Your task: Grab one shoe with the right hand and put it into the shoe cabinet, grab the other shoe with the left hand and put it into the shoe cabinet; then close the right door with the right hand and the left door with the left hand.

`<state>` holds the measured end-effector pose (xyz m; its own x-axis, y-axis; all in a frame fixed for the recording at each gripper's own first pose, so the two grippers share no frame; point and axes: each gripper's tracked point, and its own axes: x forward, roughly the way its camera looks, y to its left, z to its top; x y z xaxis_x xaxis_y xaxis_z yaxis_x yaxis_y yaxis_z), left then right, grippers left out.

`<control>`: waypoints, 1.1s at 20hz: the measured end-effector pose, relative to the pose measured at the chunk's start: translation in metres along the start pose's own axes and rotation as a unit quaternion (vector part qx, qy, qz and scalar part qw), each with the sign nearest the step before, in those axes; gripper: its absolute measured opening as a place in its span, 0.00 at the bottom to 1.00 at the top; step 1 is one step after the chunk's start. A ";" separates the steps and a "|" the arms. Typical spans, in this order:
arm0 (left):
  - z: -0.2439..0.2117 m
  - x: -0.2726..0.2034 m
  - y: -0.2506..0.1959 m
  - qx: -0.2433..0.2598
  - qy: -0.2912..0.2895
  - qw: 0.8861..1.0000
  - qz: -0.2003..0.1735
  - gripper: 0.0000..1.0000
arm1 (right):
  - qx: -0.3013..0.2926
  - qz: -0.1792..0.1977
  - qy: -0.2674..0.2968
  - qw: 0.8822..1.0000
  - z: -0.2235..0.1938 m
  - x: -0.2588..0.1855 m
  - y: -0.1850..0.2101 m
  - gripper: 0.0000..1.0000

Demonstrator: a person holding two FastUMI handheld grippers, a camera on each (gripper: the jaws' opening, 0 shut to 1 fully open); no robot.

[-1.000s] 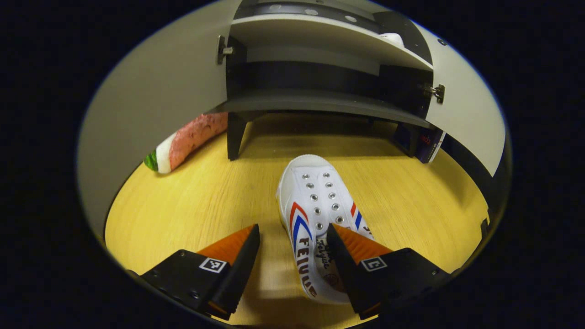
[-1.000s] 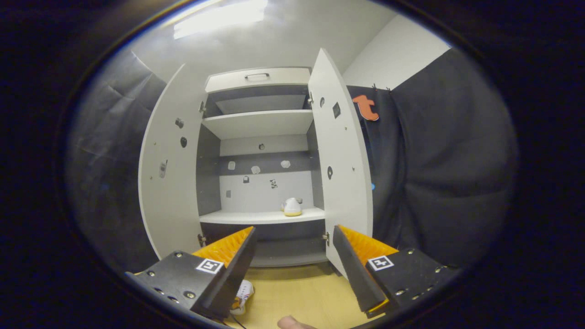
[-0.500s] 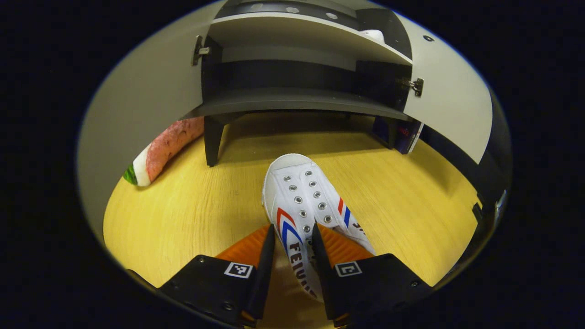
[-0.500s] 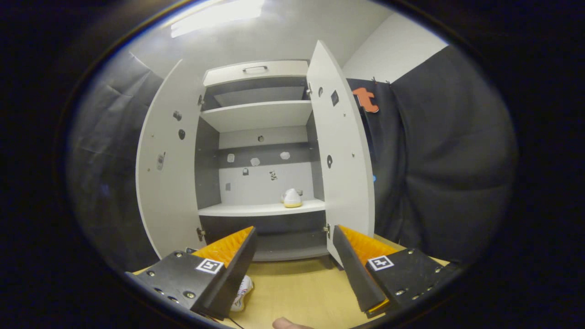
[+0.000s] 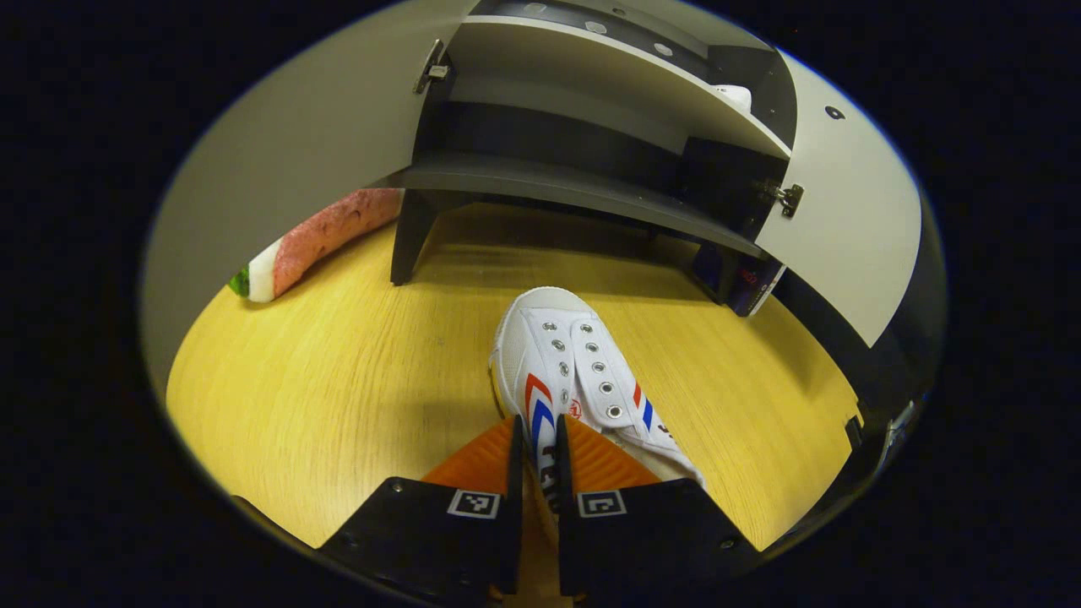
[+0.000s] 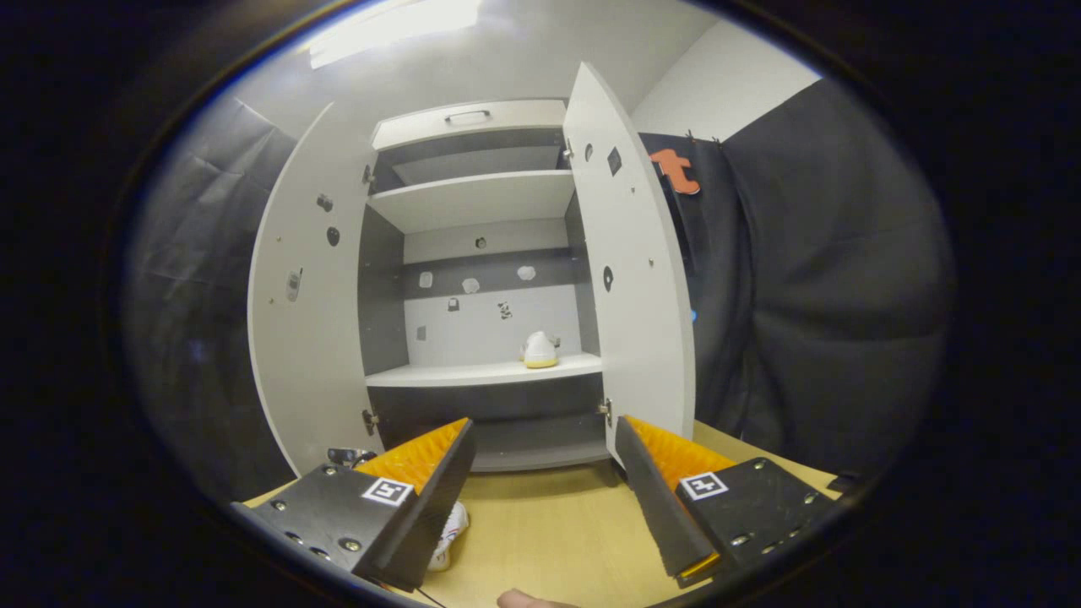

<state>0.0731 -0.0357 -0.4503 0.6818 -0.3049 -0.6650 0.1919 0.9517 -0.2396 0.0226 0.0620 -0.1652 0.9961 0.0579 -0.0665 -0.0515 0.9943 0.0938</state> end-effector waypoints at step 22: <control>0.203 -0.139 -0.062 0.082 -0.224 0.971 0.020 0.01 | 0.029 0.024 -0.013 0.999 0.006 -0.034 -0.020 0.95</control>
<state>0.1095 -0.0452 -0.1989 0.9228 -0.2567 -0.2873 0.2439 0.9665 -0.0801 -0.0102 0.0393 -0.1592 0.9942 0.1017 -0.0340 -0.0954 0.9835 0.1535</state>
